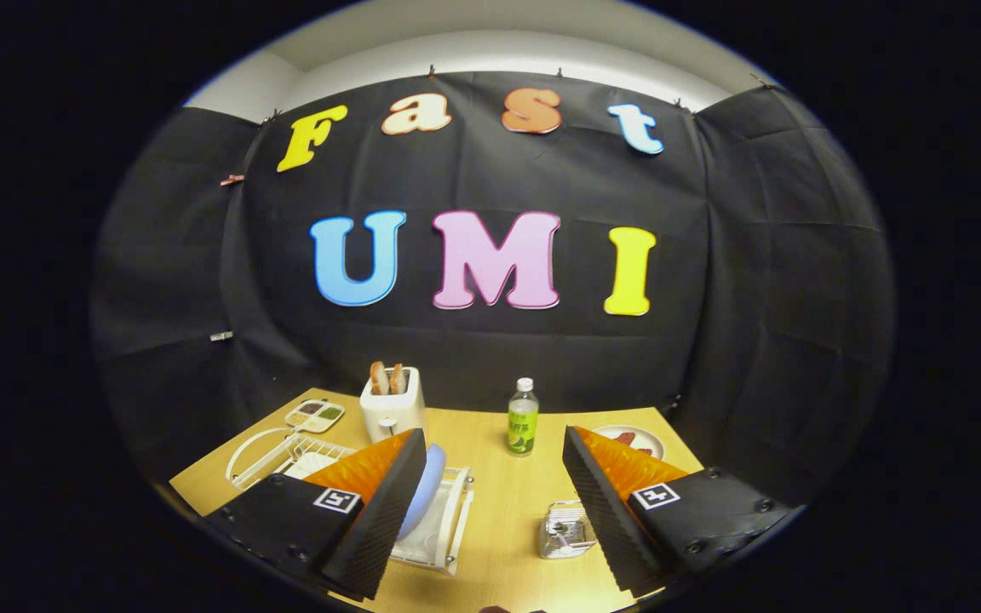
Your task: Take the plate from the dish rack, then take the spoon from the basket and place it into the plate.
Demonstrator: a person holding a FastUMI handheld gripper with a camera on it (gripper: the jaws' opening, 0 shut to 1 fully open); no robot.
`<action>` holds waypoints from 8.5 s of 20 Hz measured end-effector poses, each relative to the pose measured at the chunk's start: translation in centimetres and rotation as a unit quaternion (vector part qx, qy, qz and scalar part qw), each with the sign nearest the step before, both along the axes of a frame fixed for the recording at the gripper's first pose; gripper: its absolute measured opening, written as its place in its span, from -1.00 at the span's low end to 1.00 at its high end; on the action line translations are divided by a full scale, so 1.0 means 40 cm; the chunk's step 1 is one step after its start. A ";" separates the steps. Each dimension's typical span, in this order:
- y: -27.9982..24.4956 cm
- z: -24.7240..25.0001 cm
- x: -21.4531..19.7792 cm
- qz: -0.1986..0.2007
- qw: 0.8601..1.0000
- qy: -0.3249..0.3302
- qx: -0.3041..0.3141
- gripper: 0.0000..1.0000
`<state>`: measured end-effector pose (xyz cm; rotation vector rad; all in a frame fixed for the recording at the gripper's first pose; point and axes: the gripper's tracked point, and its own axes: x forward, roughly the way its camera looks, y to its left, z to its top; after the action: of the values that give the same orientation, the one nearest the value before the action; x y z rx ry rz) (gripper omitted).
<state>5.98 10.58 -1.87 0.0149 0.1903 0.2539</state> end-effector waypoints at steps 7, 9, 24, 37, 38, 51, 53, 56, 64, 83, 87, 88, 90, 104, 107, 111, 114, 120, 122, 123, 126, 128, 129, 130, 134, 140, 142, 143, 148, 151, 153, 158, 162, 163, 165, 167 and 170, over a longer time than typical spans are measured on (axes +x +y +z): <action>0.129 -0.221 0.132 0.032 0.989 0.142 -0.037 0.93; 0.157 -0.292 0.152 0.036 0.981 0.187 -0.036 0.91; 0.229 -0.432 0.226 -0.013 0.955 0.296 -0.002 -0.24; 0.219 -0.335 0.263 -0.063 0.971 0.222 -0.054 -0.37; 0.215 -0.320 0.267 -0.065 0.973 0.214 -0.055 -0.36; 0.145 -0.214 0.126 0.010 0.975 0.216 0.045 -0.58; 0.077 -0.192 0.063 0.017 0.975 0.214 0.062 -0.58; -0.051 -0.213 -0.027 0.002 0.968 0.234 0.091 -0.58; -0.341 -0.409 -0.174 -0.032 0.935 0.315 0.157 -0.58; -0.382 -0.757 -0.085 0.107 0.910 0.378 0.132 0.18; -0.439 -0.661 -0.057 0.137 0.954 0.262 0.050 0.97; -0.441 -0.627 -0.053 0.151 0.962 0.227 0.032 0.97; -0.420 -0.558 -0.059 0.185 0.970 0.158 0.001 0.97; -0.216 -0.526 0.060 0.233 0.969 0.004 -0.080 0.55; -0.201 -0.555 0.079 0.232 0.969 0.008 -0.087 0.11; -0.189 -0.558 0.089 0.229 0.969 0.005 -0.087 -0.32; -0.195 -0.555 0.094 0.223 0.970 0.008 -0.094 -0.35; -0.223 -0.517 0.135 0.199 0.975 0.015 -0.095 -0.68; -0.229 -0.506 0.152 0.197 0.976 0.027 -0.090 -0.72; -0.229 -0.501 0.155 0.197 0.976 0.035 -0.085 -0.74; -0.231 -0.454 0.167 0.197 0.977 0.032 -0.080 -0.75; -0.227 -0.410 0.170 0.200 0.976 0.023 -0.079 -0.75; -0.228 -0.389 0.171 0.201 0.976 0.018 -0.079 -0.75; -0.227 -0.366 0.171 0.201 0.976 0.013 -0.077 -0.75; -0.239 -0.265 0.163 0.189 0.979 -0.006 -0.076 -0.75; -0.233 -0.149 0.093 0.188 0.981 -0.012 -0.051 -0.75; -0.239 -0.150 0.056 0.179 0.983 0.001 -0.047 -0.75; -0.235 -0.147 0.030 0.175 0.984 0.004 -0.041 -0.75; -0.217 -0.205 -0.089 0.154 0.987 0.027 -0.033 -0.75; -0.219 -0.324 -0.132 0.129 0.988 0.060 -0.063 -0.75; -0.219 -0.400 -0.148 0.111 0.988 0.076 -0.081 -0.75; -0.191 -0.512 -0.159 0.087 0.988 0.077 -0.104 -0.71; -0.132 -0.552 -0.180 0.097 0.985 0.088 -0.109 -0.62; -0.122 -0.562 -0.195 0.099 0.984 0.097 -0.111 -0.57; -0.120 -0.570 -0.218 0.097 0.983 0.111 -0.110 -0.49; -0.104 -0.578 -0.237 0.103 0.981 0.137 -0.087 -0.44; -0.086 -0.583 -0.249 0.099 0.979 0.176 -0.040 -0.20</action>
<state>-3.99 7.13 -25.21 -0.0400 0.5564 0.4411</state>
